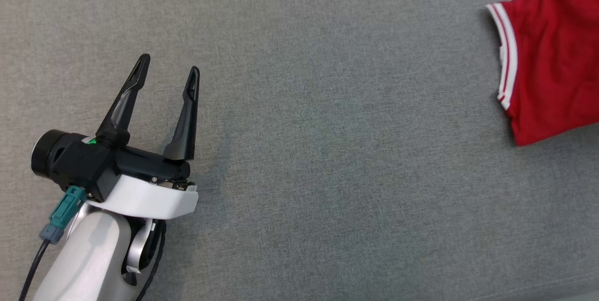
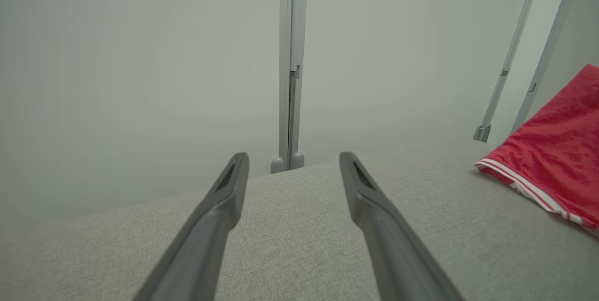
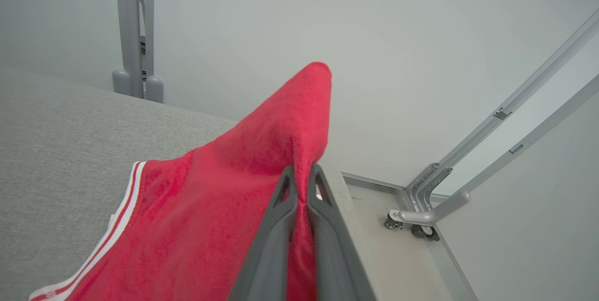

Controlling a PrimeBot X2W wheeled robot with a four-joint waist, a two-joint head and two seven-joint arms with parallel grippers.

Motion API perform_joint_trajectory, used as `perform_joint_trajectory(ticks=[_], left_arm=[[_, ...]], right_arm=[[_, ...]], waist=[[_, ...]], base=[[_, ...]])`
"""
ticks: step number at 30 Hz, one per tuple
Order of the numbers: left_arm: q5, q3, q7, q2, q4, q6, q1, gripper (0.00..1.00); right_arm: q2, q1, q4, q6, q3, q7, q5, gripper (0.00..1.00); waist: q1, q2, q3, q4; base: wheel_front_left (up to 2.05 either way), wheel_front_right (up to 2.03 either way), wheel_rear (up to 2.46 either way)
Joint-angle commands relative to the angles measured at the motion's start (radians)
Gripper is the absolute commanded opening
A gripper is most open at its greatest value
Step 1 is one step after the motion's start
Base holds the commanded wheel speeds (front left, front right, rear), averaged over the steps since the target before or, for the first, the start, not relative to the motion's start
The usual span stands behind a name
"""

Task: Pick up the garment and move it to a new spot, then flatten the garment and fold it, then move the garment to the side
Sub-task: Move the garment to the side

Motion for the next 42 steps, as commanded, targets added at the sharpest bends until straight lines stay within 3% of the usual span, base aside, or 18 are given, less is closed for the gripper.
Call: perform_joint_trajectory(ticks=[1, 7, 14, 15, 16, 17, 18, 19, 20, 30, 36, 42], left_arm=[[0.008, 0.000, 0.005, 0.010, -0.009, -0.005, -0.024, 1.00], [0.024, -0.002, 0.023, 0.030, -0.031, -0.009, -0.067, 1.00], [0.033, -0.001, 0.034, 0.046, -0.053, -0.009, -0.087, 1.00], [0.033, -0.002, 0.037, 0.049, -0.056, -0.008, -0.086, 1.00], [0.033, -0.001, 0.039, 0.052, -0.060, -0.007, -0.088, 1.00], [0.033, -0.001, 0.039, 0.052, -0.060, -0.007, -0.088, 1.00], [0.035, -0.002, 0.039, 0.054, -0.062, -0.007, -0.089, 1.00], [0.036, -0.002, 0.041, 0.057, -0.063, -0.006, -0.090, 1.00], [0.037, -0.001, 0.042, 0.060, -0.066, -0.004, -0.090, 1.00], [0.015, -0.011, 0.029, 0.051, -0.024, 0.003, -0.046, 1.00], [-0.017, 0.003, 0.009, 0.037, 0.011, 0.022, 0.026, 1.00], [-0.048, 0.016, -0.008, 0.019, 0.042, 0.042, 0.094, 1.00]], right_arm=[[-0.018, -0.030, 0.021, 0.000, -0.024, -0.005, 0.007, 0.00], [-0.062, -0.125, 0.141, 0.000, -0.106, -0.021, 0.023, 0.00], [-0.049, -0.198, 0.290, 0.000, -0.171, -0.024, -0.003, 0.03], [-0.047, -0.206, 0.302, 0.000, -0.177, -0.029, -0.013, 0.30], [-0.042, -0.216, 0.312, 0.000, -0.182, -0.042, -0.018, 0.49], [-0.042, -0.216, 0.312, 0.000, -0.182, -0.042, -0.018, 0.49], [-0.040, -0.221, 0.322, 0.000, -0.181, -0.047, -0.027, 0.58], [-0.031, -0.225, 0.334, 0.000, -0.186, -0.054, -0.027, 0.91], [-0.024, -0.231, 0.348, 0.000, -0.197, -0.061, -0.032, 1.00], [0.091, -0.167, 0.378, 0.000, -0.188, -0.141, -0.039, 1.00], [0.209, -0.064, 0.267, 0.000, -0.160, -0.173, -0.044, 1.00], [0.309, 0.063, 0.084, 0.000, -0.154, -0.182, -0.064, 1.00]], waist=[[0.0000, 0.0000, 0.057, -0.011], [0.0000, 0.0000, 0.139, 0.009], [0.0000, 0.0000, 0.209, 0.019], [0.0000, 0.0000, 0.215, 0.017], [0.0000, 0.0000, 0.222, 0.014], [0.0000, 0.0000, 0.222, 0.014], [0.0000, 0.0000, 0.226, 0.013], [0.0000, 0.0000, 0.229, 0.010], [0.0000, 0.0000, 0.232, 0.005], [0.0000, 0.0000, 0.135, -0.022], [0.0000, 0.0000, 0.023, -0.029], [0.0000, 0.0000, -0.082, 0.011]], base=[[0.00, 0.00, 0.00], [0.00, 0.00, 0.00], [0.00, 0.00, 0.00], [0.00, 0.00, 0.00], [0.00, 0.00, 0.00], [0.00, 0.00, 0.00], [0.00, 0.00, 0.00], [0.00, 0.00, 0.00], [0.00, 0.00, 0.00], [0.00, 0.00, 0.00], [0.00, 0.00, 0.00], [0.00, 0.00, 0.00]])
